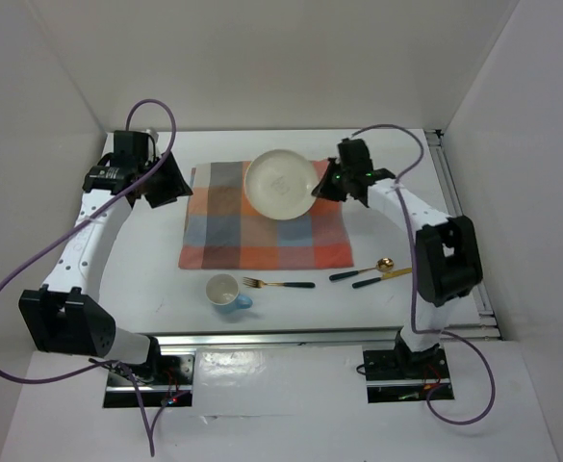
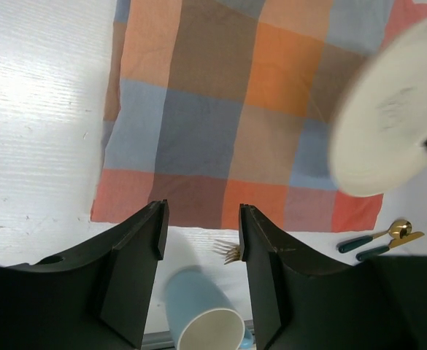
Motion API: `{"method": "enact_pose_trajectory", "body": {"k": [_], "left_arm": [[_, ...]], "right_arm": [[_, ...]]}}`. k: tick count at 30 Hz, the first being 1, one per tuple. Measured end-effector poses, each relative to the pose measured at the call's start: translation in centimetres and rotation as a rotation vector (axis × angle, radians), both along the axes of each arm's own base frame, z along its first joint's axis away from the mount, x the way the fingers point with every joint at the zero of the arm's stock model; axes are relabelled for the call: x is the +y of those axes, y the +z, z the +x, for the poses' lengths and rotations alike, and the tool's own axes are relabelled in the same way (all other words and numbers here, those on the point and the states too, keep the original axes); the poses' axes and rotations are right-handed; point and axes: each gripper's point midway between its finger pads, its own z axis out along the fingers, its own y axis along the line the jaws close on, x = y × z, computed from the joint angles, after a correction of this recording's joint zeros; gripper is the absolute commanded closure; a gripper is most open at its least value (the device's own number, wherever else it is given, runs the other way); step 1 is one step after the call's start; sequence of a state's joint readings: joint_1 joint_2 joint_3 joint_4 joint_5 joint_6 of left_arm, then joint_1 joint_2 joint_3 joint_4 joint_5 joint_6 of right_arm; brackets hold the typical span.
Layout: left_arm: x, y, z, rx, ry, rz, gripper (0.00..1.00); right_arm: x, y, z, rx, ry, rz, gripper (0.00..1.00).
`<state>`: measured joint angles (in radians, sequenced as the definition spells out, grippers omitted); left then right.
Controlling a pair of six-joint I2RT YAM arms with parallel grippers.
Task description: Set the dinner table for one person
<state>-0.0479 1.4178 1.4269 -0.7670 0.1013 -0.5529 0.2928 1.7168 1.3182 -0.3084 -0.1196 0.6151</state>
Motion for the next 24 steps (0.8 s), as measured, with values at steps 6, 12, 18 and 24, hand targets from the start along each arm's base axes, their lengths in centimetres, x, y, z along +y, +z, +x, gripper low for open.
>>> {"method": "enact_pose_trajectory", "body": {"k": [6, 12, 18, 24], "left_arm": [[0.1, 0.8, -0.5, -0.021, 0.005, 0.003, 0.4], [0.2, 0.9, -0.8, -0.019, 0.008, 0.007, 0.39], [0.3, 0.9, -0.8, -0.017, 0.009, 0.01, 0.38], [0.4, 0.6, -0.9, -0.01, 0.011, 0.016, 0.37]], "right_arm": [[5.8, -6.8, -1.4, 0.167, 0.12, -0.027, 1.0], [7.1, -8.4, -2.1, 0.206, 0.123, -0.042, 0.77], [7.1, -9.2, -2.2, 0.223, 0.103, -0.058, 0.31], [6.0, -7.4, -2.6, 0.182, 0.079, -0.118, 0.32]]}}
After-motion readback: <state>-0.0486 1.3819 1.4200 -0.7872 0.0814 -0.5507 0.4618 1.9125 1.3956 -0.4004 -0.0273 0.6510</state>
